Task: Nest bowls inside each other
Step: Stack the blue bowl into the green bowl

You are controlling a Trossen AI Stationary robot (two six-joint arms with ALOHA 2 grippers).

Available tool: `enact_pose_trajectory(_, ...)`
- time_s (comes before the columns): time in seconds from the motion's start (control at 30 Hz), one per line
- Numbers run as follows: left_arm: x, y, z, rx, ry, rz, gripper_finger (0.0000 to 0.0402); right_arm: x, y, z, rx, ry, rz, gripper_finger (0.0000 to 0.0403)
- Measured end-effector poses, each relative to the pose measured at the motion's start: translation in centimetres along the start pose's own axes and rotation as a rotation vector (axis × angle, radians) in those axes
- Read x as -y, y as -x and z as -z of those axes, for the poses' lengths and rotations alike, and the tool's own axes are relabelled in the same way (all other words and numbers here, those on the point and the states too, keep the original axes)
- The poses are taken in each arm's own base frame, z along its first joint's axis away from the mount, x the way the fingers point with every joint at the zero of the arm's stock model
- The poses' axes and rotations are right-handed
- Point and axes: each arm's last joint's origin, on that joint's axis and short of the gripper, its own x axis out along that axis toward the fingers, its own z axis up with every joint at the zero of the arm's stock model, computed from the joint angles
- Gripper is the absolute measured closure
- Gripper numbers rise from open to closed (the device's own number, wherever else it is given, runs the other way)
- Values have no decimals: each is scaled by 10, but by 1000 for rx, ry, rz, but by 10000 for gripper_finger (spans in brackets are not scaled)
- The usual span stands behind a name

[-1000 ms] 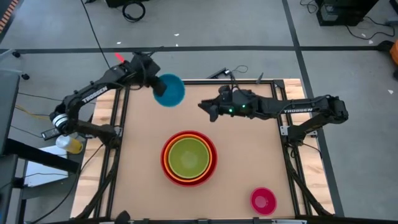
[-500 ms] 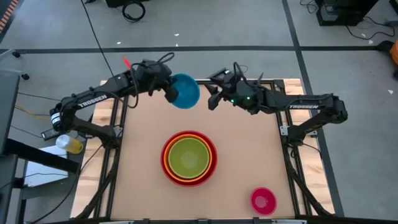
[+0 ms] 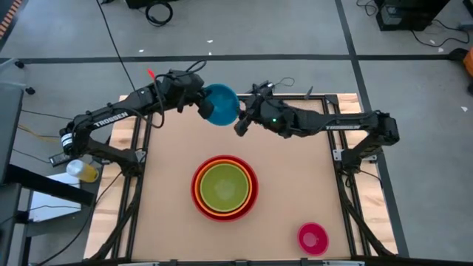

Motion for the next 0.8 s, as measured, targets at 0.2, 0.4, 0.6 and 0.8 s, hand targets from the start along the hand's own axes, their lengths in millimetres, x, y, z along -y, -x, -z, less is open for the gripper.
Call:
enact_pose_trajectory(0.2, 2, 0, 1, -11, -8, -7, 392, 2, -20, 14, -53, -69, 12, 224)
enact_pose_trajectory(0.4, 5, 1, 4, -36, 59, 39, 351, 6, -18, 19, -125, -169, 32, 349)
enact_pose_trajectory(0.6, 9, 6, 8, -104, 117, 206, 249, 20, -15, 28, -352, -358, -180, 371)
enact_pose_trajectory(0.8, 5, 14, 9, -121, 118, 198, 168, 5, -1, 46, -688, -470, -500, 381)
